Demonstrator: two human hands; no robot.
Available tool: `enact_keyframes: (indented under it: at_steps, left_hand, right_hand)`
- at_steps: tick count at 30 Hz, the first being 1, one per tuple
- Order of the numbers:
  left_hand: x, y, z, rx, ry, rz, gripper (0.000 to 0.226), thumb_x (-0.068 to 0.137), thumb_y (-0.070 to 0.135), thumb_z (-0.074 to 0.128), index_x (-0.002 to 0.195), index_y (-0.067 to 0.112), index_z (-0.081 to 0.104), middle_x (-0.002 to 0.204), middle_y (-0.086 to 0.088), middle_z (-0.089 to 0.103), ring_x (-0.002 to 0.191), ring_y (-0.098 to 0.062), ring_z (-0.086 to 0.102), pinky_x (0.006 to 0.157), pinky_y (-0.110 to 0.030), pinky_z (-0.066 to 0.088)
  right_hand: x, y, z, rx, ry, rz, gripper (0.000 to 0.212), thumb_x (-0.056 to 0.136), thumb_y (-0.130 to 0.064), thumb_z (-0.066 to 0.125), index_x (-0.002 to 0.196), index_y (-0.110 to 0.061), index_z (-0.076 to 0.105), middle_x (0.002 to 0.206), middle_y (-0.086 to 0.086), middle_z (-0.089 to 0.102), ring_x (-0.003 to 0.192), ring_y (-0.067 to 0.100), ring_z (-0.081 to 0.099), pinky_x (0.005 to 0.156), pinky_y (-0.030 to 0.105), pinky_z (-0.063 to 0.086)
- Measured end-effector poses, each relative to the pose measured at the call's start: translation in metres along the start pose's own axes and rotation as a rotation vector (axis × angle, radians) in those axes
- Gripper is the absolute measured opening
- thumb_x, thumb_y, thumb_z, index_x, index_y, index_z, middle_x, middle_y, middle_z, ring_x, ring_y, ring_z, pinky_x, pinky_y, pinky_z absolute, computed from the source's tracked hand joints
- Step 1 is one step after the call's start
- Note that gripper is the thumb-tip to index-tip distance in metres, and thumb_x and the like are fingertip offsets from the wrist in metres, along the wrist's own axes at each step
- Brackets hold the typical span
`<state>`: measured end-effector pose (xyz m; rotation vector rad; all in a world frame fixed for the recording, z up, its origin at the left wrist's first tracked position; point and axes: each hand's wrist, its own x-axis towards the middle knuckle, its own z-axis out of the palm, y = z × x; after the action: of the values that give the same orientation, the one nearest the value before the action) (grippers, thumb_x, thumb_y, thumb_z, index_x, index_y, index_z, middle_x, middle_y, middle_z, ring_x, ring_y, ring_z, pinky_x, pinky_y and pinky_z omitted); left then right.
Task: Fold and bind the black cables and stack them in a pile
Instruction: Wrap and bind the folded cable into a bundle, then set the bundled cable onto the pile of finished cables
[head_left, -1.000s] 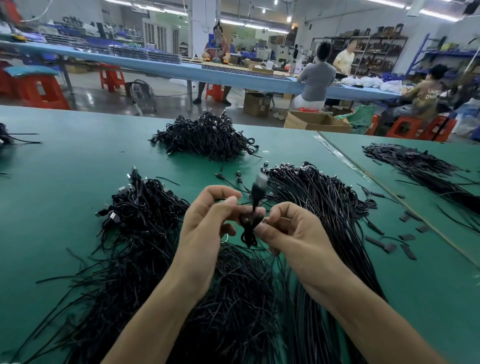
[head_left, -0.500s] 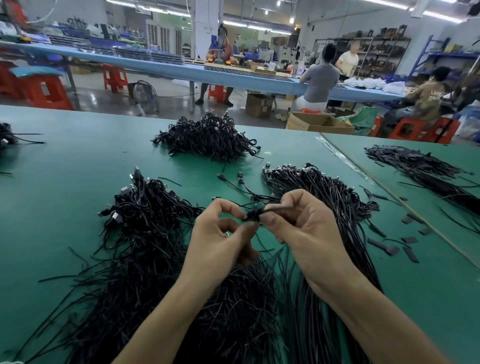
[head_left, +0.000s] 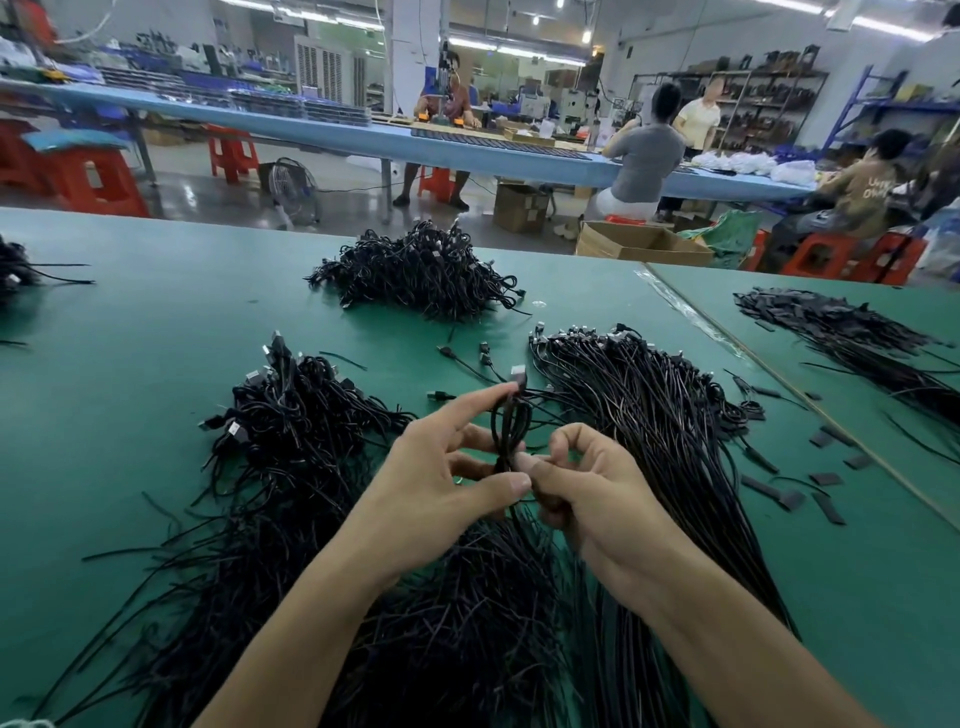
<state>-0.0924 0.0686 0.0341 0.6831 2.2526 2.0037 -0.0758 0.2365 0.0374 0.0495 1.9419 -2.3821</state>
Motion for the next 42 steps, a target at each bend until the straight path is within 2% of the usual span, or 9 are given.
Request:
enact_keyframes:
  at_steps: [3, 7, 11, 14, 20, 26, 32, 36, 42]
  left_hand:
    - [0.003, -0.005, -0.008, 0.036, 0.064, -0.019, 0.068, 0.081, 0.005, 0.08, 0.125, 0.053, 0.06, 0.095, 0.006, 0.075, 0.077, -0.014, 0.073, 0.067, -0.028, 0.059]
    - [0.01, -0.021, -0.035, 0.181, 0.373, -0.075, 0.057, 0.081, 0.001, 0.077, 0.122, 0.036, 0.058, 0.086, 0.006, 0.076, 0.074, -0.01, 0.074, 0.067, -0.032, 0.062]
    - [0.014, -0.044, -0.065, 0.22, 0.773, -0.057, 0.048, 0.084, 0.008, 0.077, 0.115, 0.038, 0.056, 0.102, 0.007, 0.071, 0.082, -0.007, 0.072, 0.08, -0.038, 0.061]
    - [0.012, -0.059, -0.084, 0.3, 0.905, -0.09, 0.052, 0.09, 0.008, 0.07, 0.136, 0.026, 0.054, 0.124, 0.003, 0.065, 0.1, 0.0, 0.062, 0.095, -0.023, 0.049]
    - [0.014, -0.069, -0.085, 0.58, 0.665, -0.307, 0.063, 0.094, 0.022, 0.067, 0.15, 0.006, 0.041, 0.158, -0.011, 0.033, 0.144, -0.028, 0.033, 0.119, -0.041, 0.027]
    - [0.009, -0.059, -0.074, 0.687, 0.633, -0.302, 0.054, 0.095, 0.028, 0.065, 0.145, 0.014, 0.05, 0.153, -0.008, 0.038, 0.139, -0.03, 0.027, 0.113, -0.042, 0.026]
    - [0.011, -0.043, -0.059, 0.608, 0.701, -0.046, 0.016, 0.093, 0.019, 0.067, 0.108, 0.023, 0.068, 0.107, 0.006, 0.058, 0.1, -0.008, 0.055, 0.088, -0.022, 0.045]
    - [0.012, -0.036, -0.045, 0.434, 0.524, 0.006, 0.016, 0.09, 0.013, 0.07, 0.096, 0.027, 0.069, 0.087, 0.013, 0.067, 0.08, 0.005, 0.061, 0.065, -0.005, 0.045]
    - [0.012, -0.042, -0.013, 0.552, 0.036, 0.02, 0.062, 0.088, 0.012, 0.072, 0.139, 0.041, 0.05, 0.123, 0.011, 0.057, 0.112, -0.001, 0.054, 0.099, -0.027, 0.046]
  right_hand:
    - [0.01, 0.014, -0.009, -0.151, -0.038, 0.026, 0.022, 0.081, -0.016, 0.076, 0.086, -0.015, 0.055, 0.068, 0.001, 0.067, 0.055, 0.009, 0.052, 0.05, 0.021, 0.041]
    - [0.024, 0.039, -0.038, -0.715, 0.123, 0.015, 0.009, 0.094, -0.018, 0.066, 0.102, -0.02, 0.064, 0.098, -0.003, 0.07, 0.084, 0.006, 0.062, 0.071, 0.016, 0.045]
    - [0.036, 0.057, -0.072, -1.192, 0.155, 0.049, 0.036, 0.099, -0.015, 0.055, 0.135, -0.021, 0.052, 0.133, -0.008, 0.047, 0.116, 0.014, 0.052, 0.101, 0.031, 0.045]
    - [0.047, 0.06, -0.082, -1.332, 0.126, 0.132, 0.047, 0.101, -0.015, 0.049, 0.147, -0.019, 0.041, 0.151, -0.001, 0.038, 0.135, 0.021, 0.04, 0.113, 0.038, 0.036]
    - [0.058, 0.06, -0.067, -1.468, 0.215, 0.163, 0.033, 0.102, -0.025, 0.05, 0.132, -0.012, 0.052, 0.13, 0.007, 0.052, 0.12, 0.024, 0.05, 0.096, 0.036, 0.049]
    - [0.063, 0.053, -0.06, -1.445, 0.318, 0.281, 0.014, 0.094, -0.003, 0.046, 0.084, -0.011, 0.039, 0.084, 0.003, 0.048, 0.066, 0.015, 0.046, 0.05, 0.028, 0.035]
    - [0.072, 0.026, -0.067, -1.069, 0.243, 0.296, 0.031, 0.097, -0.011, 0.049, 0.068, -0.001, 0.049, 0.067, 0.005, 0.046, 0.055, 0.019, 0.041, 0.078, 0.044, 0.054]
    - [0.06, 0.01, -0.054, -1.1, 0.161, 0.147, 0.028, 0.102, -0.008, 0.042, 0.1, -0.009, 0.07, 0.094, 0.009, 0.068, 0.075, 0.024, 0.064, 0.071, 0.034, 0.055]
    - [0.023, -0.016, 0.013, -0.989, -0.266, -0.219, 0.025, 0.099, 0.0, 0.045, 0.087, -0.012, 0.064, 0.082, 0.001, 0.061, 0.068, 0.015, 0.058, 0.069, 0.039, 0.051]
